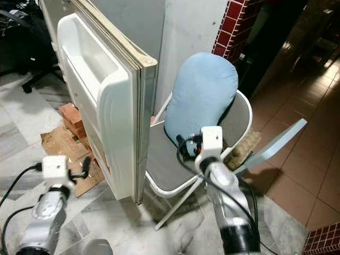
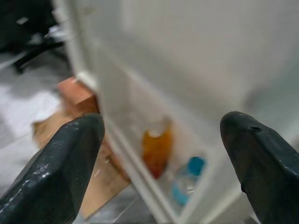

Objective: Restocking fridge

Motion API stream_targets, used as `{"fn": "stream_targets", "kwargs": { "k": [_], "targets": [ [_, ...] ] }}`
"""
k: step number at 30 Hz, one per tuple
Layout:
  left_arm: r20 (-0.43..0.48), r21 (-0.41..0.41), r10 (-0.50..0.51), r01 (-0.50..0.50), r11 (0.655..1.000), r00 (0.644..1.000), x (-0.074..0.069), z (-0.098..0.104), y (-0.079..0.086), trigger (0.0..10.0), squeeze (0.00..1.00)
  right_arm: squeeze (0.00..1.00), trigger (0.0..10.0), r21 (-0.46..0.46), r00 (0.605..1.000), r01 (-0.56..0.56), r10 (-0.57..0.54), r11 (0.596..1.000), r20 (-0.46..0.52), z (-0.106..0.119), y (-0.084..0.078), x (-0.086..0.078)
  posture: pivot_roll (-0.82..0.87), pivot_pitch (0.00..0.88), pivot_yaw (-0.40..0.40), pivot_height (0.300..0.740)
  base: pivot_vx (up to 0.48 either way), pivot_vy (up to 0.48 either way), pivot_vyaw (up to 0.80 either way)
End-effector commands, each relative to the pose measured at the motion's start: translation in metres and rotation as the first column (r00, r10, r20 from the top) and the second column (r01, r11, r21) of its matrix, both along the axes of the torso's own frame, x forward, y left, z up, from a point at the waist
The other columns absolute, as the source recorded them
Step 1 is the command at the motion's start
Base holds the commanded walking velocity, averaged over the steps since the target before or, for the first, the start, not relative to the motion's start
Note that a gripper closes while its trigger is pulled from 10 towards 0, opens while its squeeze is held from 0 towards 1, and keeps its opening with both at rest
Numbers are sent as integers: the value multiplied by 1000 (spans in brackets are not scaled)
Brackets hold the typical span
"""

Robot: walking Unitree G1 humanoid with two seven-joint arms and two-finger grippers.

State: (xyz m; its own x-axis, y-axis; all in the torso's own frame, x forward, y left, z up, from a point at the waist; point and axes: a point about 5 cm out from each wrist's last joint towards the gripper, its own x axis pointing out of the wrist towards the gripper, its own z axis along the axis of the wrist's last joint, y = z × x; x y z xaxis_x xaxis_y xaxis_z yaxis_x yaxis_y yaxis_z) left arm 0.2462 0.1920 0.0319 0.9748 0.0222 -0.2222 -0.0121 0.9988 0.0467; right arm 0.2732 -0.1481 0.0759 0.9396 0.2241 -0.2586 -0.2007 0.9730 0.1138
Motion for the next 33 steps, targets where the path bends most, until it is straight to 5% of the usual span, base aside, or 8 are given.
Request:
{"fn": "stream_targets", "kwargs": {
  "k": [1, 4, 6, 12, 27, 33],
  "targets": [
    [-7, -20, -31, 31, 999, 999, -5, 3, -5, 10000, 0, 0, 10000, -20, 999, 38, -38, 999, 17, 5, -10, -6, 43, 0, -45, 740, 0, 0, 0],
    [7, -19, -78, 78, 997, 997, -8, 12, -13, 10000, 0, 0, 10000, -22, 998, 58, -58, 998, 19, 5, -16, -15, 30, 0, -32, 740, 0, 0, 0],
    [20, -98, -80, 82, 992, 997, -8, 17, -18, 10000, 0, 0, 10000, -17, 996, 83, -83, 996, 16, 6, -20, -19, 23, 0, -26, 740, 0, 0, 0],
    [-13, -98, -71, 69, 993, 997, -7, 16, -19, 10000, 0, 0, 10000, -19, 996, 88, -87, 996, 26, 10, -19, -17, 18, 0, -31, 740, 0, 0, 0],
    [-61, -118, -98, 90, 989, 993, -14, 19, -24, 10000, 0, 0, 10000, -16, 998, 51, -50, 999, 41, 17, -13, -16, 21, 0, -38, 740, 0, 474, 0],
    [-7, -99, -93, 91, 991, 996, -12, 27, -23, 10000, 0, 0, 10000, -29, 998, 38, -37, 999, 46, 18, -13, -9, 31, 0, -40, 740, 0, 340, 0]
  ]
}}
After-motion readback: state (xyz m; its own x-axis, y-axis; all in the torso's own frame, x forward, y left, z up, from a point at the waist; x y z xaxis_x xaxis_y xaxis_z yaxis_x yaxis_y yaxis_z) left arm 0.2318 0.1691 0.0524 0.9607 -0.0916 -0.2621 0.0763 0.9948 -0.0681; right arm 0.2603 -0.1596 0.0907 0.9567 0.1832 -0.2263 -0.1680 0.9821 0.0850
